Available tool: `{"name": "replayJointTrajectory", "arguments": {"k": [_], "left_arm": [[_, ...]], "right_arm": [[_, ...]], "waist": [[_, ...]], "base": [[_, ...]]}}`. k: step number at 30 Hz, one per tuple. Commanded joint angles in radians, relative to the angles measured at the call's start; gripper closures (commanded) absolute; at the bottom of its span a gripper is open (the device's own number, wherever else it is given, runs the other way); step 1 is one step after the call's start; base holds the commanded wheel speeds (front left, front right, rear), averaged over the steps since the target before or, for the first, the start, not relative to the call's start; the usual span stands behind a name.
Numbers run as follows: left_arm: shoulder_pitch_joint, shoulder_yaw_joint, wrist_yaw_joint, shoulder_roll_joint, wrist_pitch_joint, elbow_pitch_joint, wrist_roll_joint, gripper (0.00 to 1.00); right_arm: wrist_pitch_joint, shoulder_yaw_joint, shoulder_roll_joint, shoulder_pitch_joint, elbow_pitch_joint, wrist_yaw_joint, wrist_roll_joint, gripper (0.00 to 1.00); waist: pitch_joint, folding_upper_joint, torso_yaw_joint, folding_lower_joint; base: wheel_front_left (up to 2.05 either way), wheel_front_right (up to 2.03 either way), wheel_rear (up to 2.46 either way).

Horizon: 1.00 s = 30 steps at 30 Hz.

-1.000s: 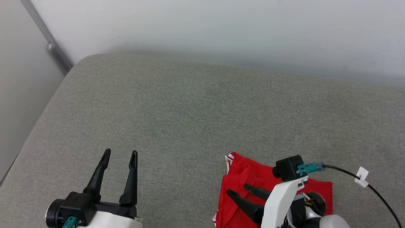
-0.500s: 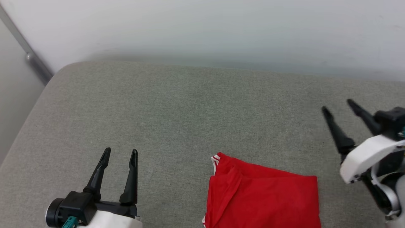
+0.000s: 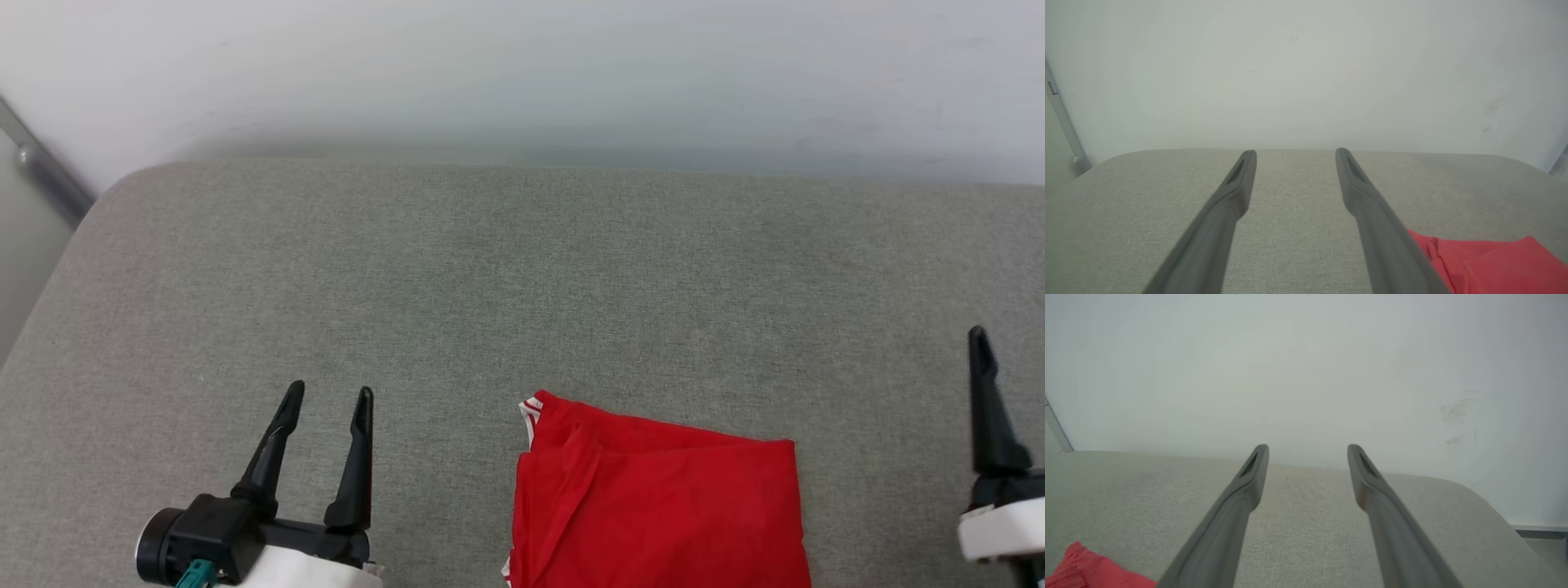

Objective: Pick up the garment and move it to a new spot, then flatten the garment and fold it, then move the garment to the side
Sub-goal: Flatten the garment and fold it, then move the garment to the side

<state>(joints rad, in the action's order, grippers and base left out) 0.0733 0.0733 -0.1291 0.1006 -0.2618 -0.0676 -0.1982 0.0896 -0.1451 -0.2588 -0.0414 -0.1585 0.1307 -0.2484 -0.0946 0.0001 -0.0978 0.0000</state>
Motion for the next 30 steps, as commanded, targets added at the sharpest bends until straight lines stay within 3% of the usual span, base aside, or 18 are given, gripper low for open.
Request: {"name": "replayJointTrajectory", "arguments": {"k": [1, 10, 23, 27, 30], "left_arm": [[0.004, 0.002, -0.001, 0.0, -0.004, 0.0, 0.0, 0.0], [0.018, -0.013, -0.001, -0.01, -0.004, -0.019, -0.004, 0.0], [0.013, 0.003, -0.001, 0.004, -0.004, -0.021, -0.002, 0.0], [0.01, 0.006, -0.001, 0.008, -0.004, -0.021, -0.005, 0.0], [0.005, 0.01, -0.001, 0.009, -0.004, -0.02, -0.005, 0.0]], "right_arm": [[0.013, 0.004, 0.021, -0.01, -0.003, 0.0, 0.0, 0.0], [0.096, 0.018, 0.104, -0.046, 0.024, 0.0, 0.03, 0.0], [0.076, 0.014, 0.115, -0.039, 0.034, 0.0, 0.006, 0.0], [-0.073, 0.06, 0.083, -0.061, 0.045, 0.0, -0.038, 0.0], [-0.261, 0.107, 0.035, -0.068, 0.024, 0.0, -0.094, 0.0]], "waist": [[0.0, -0.0001, 0.001, 0.0], [0.002, -0.0001, 0.002, 0.0], [0.008, -0.0001, -0.004, 0.0], [0.0, -0.0001, 0.0, 0.0], [-0.009, -0.0001, 0.002, 0.0]], "base": [[0.0, 0.0, 0.0], [0.0, 0.0, 0.0], [0.0, 0.0, 0.0], [0.0, 0.0, 0.0], [0.0, 0.0, 0.0]]}}
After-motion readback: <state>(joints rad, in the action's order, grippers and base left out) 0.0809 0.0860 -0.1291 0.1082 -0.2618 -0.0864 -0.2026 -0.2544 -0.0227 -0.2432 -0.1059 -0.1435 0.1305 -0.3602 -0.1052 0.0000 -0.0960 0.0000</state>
